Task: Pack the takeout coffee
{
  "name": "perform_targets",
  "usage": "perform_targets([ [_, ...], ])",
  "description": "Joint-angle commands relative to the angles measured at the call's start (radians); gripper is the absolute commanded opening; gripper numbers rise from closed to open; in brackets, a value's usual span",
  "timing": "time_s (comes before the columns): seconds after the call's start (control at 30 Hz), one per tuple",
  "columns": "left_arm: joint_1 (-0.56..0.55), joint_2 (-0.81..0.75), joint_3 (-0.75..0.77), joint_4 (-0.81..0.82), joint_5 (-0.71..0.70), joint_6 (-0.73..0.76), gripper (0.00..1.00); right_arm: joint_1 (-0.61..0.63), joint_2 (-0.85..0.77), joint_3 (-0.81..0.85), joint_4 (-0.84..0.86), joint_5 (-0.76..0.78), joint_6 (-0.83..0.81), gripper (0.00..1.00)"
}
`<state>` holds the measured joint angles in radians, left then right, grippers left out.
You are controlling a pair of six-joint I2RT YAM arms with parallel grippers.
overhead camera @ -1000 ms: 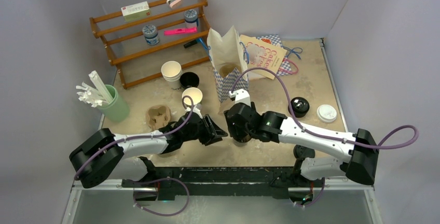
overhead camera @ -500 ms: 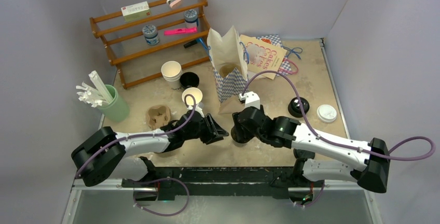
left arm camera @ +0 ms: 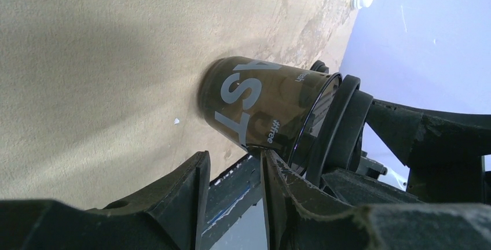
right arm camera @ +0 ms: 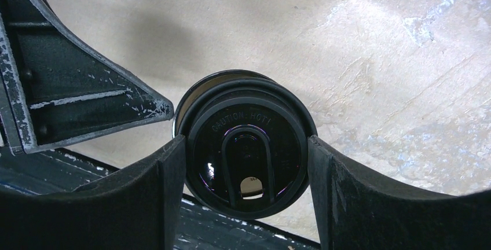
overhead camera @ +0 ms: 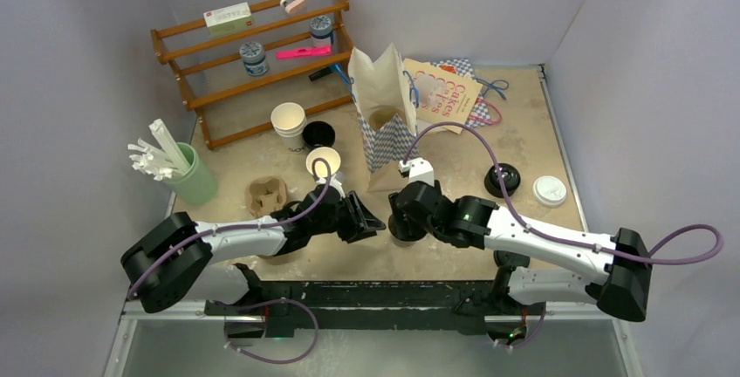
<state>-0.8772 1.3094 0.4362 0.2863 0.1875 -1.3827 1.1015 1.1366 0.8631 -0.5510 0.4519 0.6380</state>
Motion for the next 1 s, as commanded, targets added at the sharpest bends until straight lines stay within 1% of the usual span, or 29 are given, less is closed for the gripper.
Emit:
perform_targets([
  [0.0,0.004,0.008,0.035,0.018,0.027,0.031,0.39,0.004,0.008,-0.010,0.013,-0.002,0.018,0.52],
  [0.27,0.004,0.011,0.030,0.022,0.047,0.039,0.39,0.004,0.029,-0.016,0.046,-0.012,0.014,0.52],
  [0.7,0.004,0.087,0.079,0.053,0.099,0.065,0.39,0.004,0.037,-0.028,0.050,0.001,-0.001,0.52],
  [0.97,0.004,0.120,0.105,0.069,0.120,0.065,0.38,0.009,0.024,-0.091,0.094,0.026,0.012,0.53],
])
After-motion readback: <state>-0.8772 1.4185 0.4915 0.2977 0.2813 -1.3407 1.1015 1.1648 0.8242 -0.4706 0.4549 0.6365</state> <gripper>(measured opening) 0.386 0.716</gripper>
